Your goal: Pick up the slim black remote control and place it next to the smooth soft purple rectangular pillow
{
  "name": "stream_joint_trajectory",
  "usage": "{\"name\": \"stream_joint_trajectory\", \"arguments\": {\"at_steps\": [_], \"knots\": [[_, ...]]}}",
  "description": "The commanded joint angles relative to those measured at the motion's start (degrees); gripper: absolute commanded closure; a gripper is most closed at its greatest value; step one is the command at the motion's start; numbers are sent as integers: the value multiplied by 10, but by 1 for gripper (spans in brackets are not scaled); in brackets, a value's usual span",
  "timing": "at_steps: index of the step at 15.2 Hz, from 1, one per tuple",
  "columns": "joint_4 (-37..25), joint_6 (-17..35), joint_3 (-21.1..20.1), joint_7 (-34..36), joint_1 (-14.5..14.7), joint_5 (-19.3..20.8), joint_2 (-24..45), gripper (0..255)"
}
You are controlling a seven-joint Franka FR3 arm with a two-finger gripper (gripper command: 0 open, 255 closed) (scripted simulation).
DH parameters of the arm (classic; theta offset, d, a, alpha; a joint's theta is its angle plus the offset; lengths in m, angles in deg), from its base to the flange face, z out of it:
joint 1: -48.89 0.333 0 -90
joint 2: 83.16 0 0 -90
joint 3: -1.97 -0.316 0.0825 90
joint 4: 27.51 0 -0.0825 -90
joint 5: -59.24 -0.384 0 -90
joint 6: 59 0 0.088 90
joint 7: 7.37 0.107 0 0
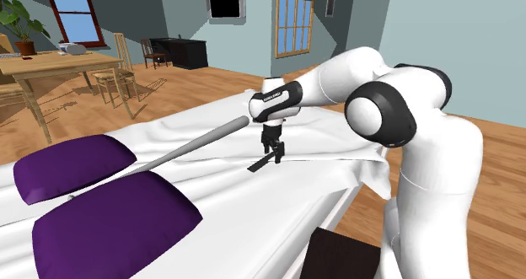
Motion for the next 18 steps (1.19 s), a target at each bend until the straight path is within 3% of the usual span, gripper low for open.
{"name": "stream_joint_trajectory", "arguments": {"at_steps": [1,8,18], "knots": [[-43,-1,-9,-73,-24,-44,62,0],[-223,-24,-83,-233,-125,-126,238,0],[-201,20,-97,-245,-131,-143,264,0]]}}
